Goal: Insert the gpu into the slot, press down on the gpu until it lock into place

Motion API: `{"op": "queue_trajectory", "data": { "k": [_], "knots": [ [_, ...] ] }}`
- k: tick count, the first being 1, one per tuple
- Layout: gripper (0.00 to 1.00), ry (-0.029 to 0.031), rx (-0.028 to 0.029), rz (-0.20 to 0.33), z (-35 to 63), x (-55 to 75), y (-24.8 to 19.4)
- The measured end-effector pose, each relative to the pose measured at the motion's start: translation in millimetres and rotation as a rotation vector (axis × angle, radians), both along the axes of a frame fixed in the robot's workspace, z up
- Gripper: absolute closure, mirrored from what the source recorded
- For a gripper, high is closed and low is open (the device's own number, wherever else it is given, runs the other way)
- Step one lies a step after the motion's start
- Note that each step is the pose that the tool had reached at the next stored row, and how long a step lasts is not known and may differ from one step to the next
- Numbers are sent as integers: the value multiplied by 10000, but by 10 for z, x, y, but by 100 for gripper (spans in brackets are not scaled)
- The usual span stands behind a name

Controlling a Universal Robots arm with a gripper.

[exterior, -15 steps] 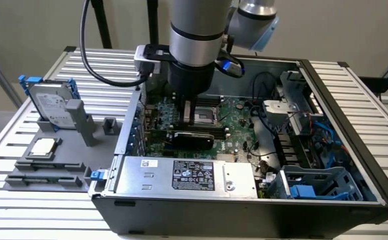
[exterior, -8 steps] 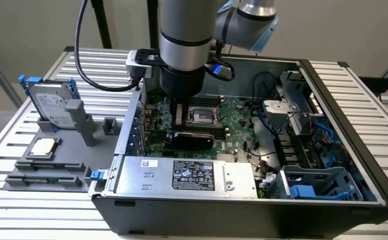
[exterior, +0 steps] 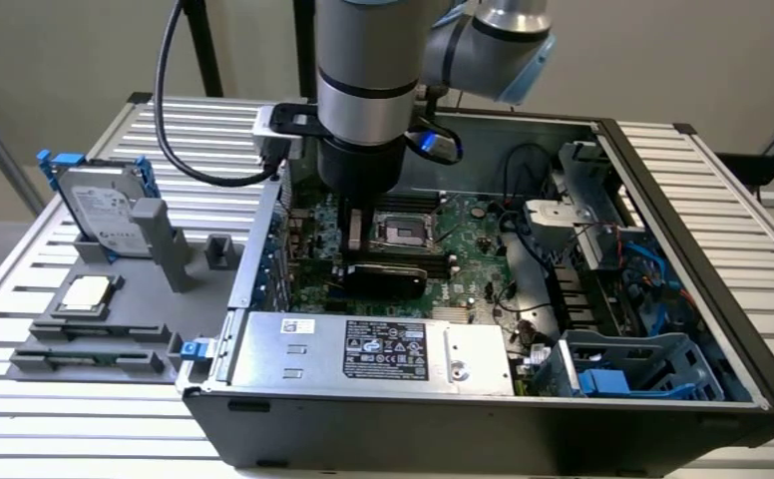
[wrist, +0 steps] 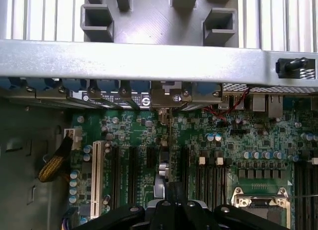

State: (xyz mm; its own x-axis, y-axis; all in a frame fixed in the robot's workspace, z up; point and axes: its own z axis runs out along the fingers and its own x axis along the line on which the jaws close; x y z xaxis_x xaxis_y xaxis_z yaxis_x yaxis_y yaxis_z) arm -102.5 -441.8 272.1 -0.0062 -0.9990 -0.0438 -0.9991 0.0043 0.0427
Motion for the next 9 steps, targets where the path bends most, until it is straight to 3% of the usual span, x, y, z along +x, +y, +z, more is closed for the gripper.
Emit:
{"op": "queue_trajectory", "data": {
  "k": [9],
  "knots": [
    [89,-13,-104,8,-64,-9,12]
  ]
}}
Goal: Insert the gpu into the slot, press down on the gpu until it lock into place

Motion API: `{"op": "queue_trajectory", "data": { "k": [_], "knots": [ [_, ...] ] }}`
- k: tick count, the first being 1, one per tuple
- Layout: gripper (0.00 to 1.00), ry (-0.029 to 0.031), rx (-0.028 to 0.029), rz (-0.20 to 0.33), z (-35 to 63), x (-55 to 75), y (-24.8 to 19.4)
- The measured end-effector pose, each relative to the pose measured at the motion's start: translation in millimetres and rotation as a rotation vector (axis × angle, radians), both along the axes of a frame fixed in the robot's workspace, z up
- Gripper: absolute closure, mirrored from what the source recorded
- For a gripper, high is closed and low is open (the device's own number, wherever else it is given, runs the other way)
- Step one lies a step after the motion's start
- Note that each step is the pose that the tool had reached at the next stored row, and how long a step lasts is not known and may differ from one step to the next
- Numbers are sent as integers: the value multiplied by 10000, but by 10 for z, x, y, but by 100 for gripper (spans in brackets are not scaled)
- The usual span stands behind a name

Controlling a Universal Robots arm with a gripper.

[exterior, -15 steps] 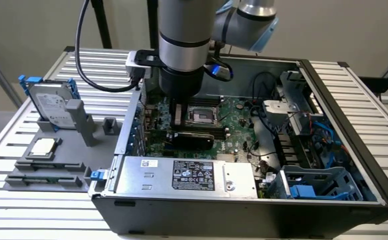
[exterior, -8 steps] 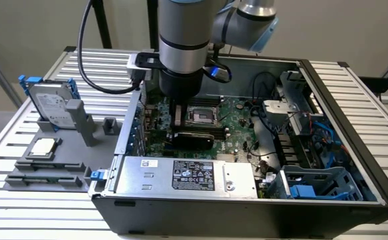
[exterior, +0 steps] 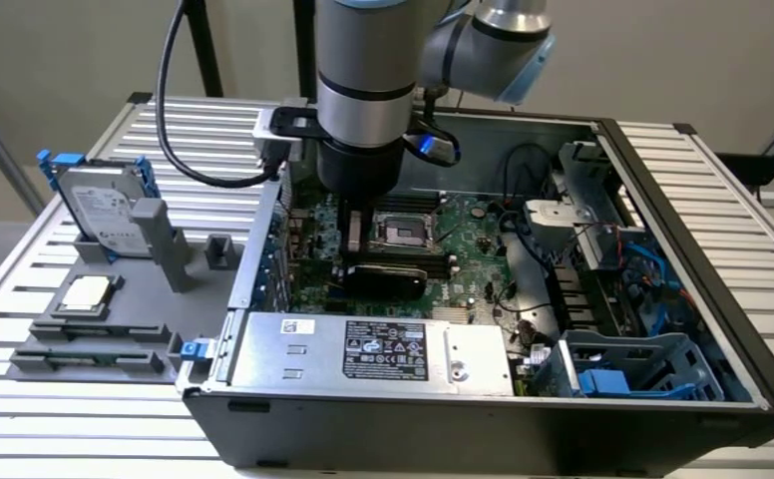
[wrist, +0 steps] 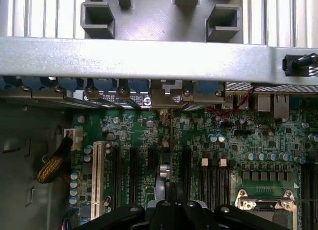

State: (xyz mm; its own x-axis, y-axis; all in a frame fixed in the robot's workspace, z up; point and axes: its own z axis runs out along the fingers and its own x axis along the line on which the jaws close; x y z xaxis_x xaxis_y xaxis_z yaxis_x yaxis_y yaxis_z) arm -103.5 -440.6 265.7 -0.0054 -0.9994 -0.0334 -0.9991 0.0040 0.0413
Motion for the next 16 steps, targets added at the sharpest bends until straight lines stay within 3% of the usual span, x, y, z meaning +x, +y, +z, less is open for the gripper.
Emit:
{"op": "queue_trajectory", "data": {
  "k": [2,4,8,16],
  "knots": [
    [89,-13,13,-2,58,1,4],
    [89,4,-19,0,155,4,0],
    [89,46,-29,0,338,45,0],
    [89,62,-29,0,360,55,0]
  ]
}}
